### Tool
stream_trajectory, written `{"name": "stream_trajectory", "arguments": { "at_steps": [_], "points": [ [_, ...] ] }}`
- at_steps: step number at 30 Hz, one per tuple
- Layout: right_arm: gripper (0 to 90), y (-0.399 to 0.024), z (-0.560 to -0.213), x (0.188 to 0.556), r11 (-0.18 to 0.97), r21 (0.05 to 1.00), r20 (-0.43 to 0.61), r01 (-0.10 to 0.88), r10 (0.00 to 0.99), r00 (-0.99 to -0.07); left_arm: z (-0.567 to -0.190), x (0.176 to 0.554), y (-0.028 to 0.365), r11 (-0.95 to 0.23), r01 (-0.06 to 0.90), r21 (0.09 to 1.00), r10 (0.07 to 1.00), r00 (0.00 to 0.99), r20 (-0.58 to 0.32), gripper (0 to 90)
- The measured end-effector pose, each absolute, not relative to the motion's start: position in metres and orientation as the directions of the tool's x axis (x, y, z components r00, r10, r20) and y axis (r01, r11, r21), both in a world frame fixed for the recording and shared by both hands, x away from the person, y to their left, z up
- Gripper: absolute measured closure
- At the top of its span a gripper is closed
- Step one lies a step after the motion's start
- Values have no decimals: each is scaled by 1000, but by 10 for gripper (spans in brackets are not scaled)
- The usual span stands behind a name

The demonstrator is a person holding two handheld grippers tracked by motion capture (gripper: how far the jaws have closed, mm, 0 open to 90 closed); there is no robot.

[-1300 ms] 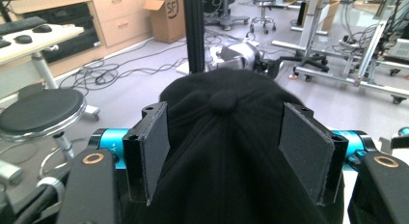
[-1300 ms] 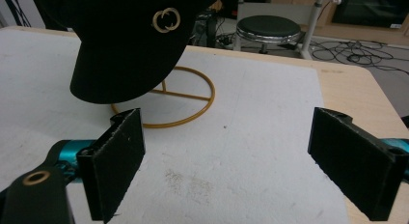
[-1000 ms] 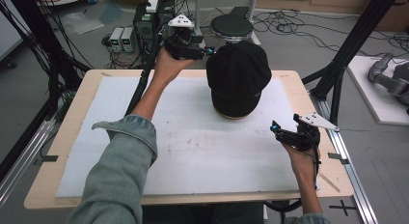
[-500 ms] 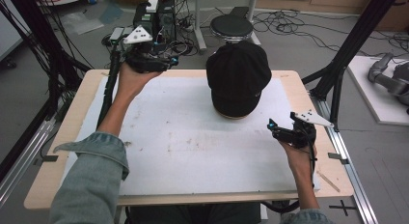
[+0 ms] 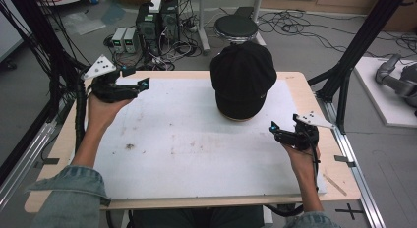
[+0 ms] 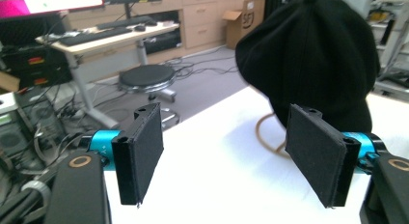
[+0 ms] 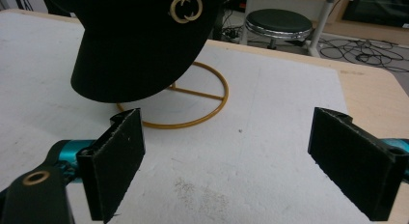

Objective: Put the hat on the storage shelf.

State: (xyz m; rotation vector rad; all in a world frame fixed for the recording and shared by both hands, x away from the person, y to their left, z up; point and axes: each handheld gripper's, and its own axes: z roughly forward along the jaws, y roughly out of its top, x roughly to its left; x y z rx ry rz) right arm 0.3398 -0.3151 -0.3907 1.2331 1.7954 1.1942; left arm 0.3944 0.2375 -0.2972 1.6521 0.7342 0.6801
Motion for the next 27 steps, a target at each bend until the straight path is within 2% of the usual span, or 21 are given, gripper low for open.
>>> {"name": "stream_trajectory", "arguments": {
  "at_steps": [16, 27],
  "points": [
    [127, -313, -390, 339, 153, 924, -25, 350, 938, -346, -352, 336, 296, -68, 142, 987, 848, 529, -18, 274],
    [127, -311, -391, 341, 160, 922, -29, 351, 936, -350, -377, 312, 309, -60, 165, 985, 873, 487, -28, 270]
  ]
}}
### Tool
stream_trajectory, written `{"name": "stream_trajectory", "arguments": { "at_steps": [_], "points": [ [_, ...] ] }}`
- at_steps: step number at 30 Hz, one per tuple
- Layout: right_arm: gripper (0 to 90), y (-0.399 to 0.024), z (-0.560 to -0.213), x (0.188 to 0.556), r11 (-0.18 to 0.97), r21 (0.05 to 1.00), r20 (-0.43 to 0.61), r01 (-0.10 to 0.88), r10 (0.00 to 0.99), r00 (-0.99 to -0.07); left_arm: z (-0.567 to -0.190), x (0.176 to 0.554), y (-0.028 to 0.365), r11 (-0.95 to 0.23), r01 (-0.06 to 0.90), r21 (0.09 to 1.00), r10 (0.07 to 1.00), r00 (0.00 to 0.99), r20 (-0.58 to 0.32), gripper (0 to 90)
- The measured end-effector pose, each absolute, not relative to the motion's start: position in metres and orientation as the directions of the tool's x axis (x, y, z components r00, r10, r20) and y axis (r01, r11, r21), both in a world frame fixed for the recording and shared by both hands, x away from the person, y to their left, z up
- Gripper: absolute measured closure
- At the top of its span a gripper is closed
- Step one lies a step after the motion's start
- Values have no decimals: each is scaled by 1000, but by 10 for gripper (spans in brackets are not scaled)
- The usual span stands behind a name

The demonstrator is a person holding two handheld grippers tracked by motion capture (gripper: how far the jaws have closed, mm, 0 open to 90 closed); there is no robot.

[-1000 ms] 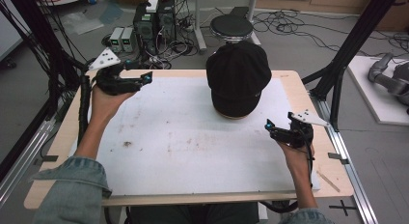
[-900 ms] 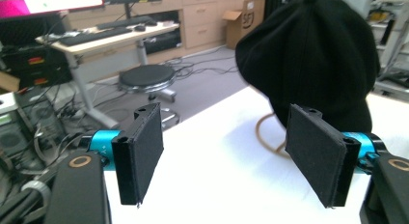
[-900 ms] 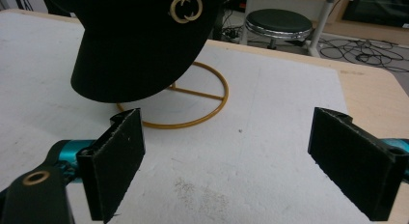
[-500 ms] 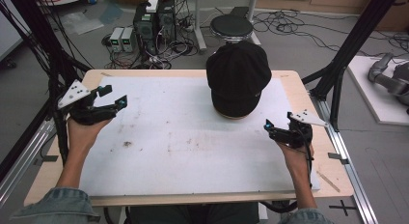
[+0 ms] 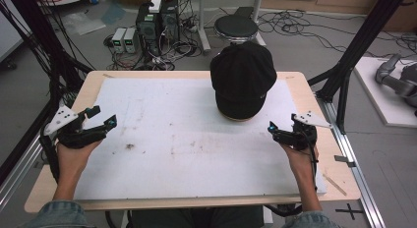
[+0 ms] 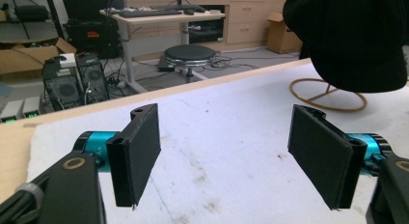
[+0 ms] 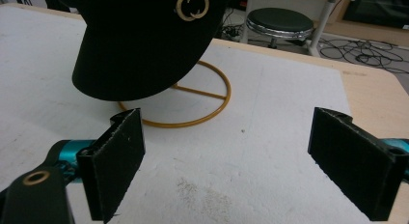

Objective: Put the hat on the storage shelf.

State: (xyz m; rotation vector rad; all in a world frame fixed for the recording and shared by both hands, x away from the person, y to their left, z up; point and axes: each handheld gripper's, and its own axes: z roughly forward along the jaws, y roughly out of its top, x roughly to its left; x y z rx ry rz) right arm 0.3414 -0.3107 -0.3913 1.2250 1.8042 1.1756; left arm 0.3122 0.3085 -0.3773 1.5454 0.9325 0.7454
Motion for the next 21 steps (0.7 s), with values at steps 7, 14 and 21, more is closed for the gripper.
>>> {"name": "stream_trajectory", "arguments": {
  "at_steps": [7, 14, 21],
  "points": [
    [127, -310, -393, 343, 166, 920, -32, 354, 934, -355, -392, 306, 307, -75, 170, 983, 877, 479, -16, 249],
    [127, -310, -395, 344, 170, 917, -34, 360, 935, -354, -412, 302, 309, -69, 204, 977, 885, 464, -34, 238],
    [127, -309, -396, 344, 176, 917, -40, 359, 933, -356, -418, 303, 313, -67, 212, 975, 889, 456, -39, 238]
  ]
}}
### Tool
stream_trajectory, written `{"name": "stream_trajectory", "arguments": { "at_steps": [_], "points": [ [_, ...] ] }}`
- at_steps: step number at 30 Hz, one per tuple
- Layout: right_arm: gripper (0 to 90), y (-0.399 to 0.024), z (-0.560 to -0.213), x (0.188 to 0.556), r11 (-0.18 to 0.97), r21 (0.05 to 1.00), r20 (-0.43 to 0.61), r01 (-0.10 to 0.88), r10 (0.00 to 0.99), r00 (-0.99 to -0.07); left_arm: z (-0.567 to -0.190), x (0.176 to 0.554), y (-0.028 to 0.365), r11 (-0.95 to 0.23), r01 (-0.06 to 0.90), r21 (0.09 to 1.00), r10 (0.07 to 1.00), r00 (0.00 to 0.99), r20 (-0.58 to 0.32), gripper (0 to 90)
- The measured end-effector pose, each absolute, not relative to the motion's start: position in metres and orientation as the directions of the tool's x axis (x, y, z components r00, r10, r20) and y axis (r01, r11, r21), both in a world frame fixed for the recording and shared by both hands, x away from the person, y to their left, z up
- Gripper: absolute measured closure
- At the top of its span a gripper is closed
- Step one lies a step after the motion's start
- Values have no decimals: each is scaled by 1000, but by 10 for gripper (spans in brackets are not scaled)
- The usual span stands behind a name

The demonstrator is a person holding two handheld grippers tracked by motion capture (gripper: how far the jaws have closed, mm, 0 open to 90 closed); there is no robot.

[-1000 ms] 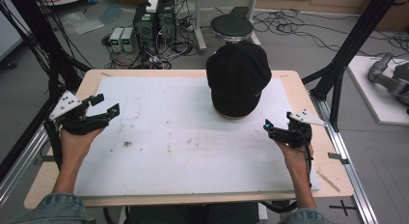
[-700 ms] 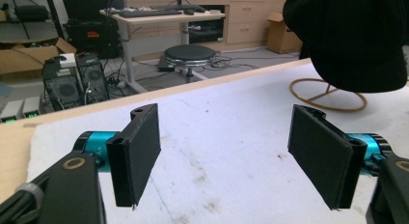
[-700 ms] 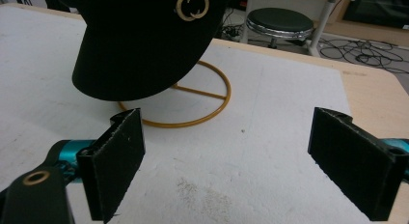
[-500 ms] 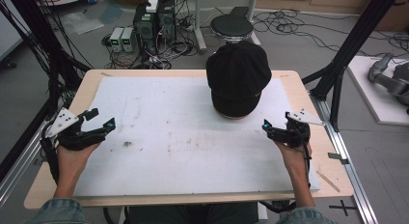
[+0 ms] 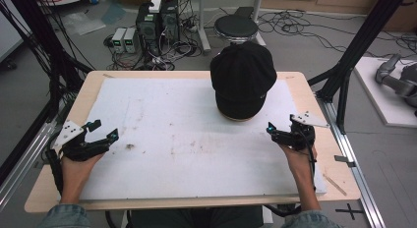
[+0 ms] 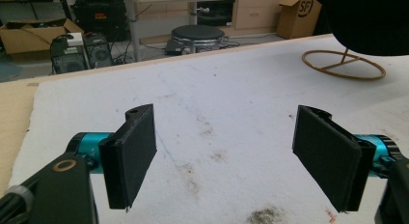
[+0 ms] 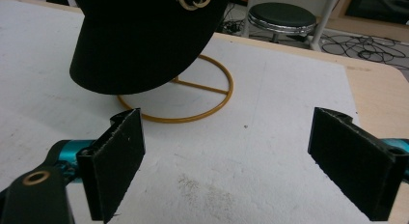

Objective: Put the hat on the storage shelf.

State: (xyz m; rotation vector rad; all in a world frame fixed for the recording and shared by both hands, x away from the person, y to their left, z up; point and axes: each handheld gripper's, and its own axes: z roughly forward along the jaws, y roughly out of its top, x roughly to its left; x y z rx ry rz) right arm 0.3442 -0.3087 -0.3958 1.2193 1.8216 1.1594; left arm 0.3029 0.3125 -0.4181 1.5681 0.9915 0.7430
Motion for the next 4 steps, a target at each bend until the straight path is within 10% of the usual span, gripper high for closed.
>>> {"name": "stream_trajectory", "arguments": {
  "at_steps": [4],
  "points": [
    [127, -309, -396, 344, 174, 916, -37, 362, 934, -354, -418, 303, 312, -71, 207, 976, 889, 457, -33, 238]
  ]
}}
